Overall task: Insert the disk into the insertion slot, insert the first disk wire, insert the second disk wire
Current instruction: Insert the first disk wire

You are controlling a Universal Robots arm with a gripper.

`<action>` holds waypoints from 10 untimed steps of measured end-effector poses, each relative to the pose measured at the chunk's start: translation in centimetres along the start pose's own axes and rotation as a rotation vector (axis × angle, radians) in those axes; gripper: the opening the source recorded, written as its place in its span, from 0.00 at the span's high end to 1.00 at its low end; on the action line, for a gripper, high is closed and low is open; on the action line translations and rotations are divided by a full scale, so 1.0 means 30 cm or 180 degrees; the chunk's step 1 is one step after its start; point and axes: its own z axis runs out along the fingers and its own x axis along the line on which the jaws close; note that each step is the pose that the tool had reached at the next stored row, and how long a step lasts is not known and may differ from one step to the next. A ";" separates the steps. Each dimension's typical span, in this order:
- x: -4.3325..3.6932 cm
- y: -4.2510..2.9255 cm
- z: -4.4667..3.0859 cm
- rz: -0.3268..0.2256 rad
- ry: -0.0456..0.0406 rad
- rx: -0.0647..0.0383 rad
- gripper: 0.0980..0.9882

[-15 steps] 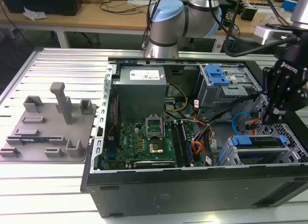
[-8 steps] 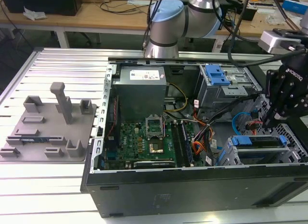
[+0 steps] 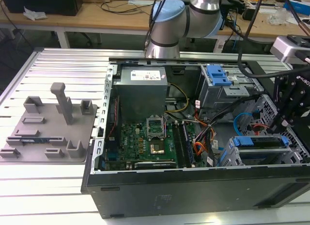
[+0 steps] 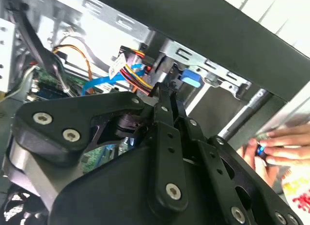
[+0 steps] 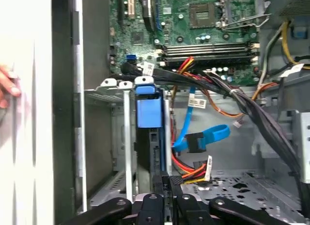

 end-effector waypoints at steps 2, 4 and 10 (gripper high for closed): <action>0.001 0.003 0.001 0.0002 -0.0017 0.0000 0.92; 0.003 0.009 0.002 0.0003 -0.0019 0.0000 0.92; 0.021 0.014 0.010 0.0006 -0.0056 0.0047 0.92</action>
